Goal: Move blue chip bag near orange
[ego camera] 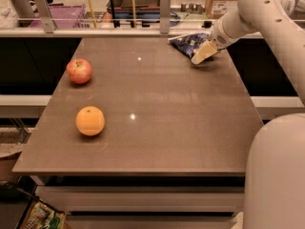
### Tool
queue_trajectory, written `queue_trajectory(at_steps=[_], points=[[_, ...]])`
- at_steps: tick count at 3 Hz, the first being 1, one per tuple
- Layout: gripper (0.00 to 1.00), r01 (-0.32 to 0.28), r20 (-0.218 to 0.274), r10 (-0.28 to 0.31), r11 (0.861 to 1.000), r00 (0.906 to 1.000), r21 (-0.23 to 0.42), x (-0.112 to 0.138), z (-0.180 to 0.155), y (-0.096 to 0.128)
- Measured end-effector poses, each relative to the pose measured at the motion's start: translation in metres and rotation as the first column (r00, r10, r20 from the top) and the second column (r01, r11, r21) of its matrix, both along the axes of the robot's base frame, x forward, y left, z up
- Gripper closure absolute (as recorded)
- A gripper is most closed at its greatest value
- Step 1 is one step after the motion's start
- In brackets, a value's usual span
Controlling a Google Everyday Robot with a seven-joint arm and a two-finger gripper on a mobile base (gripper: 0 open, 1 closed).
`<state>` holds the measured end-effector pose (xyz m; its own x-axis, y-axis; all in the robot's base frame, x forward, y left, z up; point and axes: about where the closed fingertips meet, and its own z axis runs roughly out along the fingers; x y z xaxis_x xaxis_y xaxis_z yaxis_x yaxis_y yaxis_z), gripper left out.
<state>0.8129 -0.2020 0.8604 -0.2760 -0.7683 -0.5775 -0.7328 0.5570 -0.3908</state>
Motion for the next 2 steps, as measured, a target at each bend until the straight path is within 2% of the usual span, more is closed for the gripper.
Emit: queue_trajectory(at_steps=[2], points=[[0.65, -0.005, -0.009, 0.005, 1.0, 0.9999, 0.001, 0.0014, -0.0069, 0.0041]])
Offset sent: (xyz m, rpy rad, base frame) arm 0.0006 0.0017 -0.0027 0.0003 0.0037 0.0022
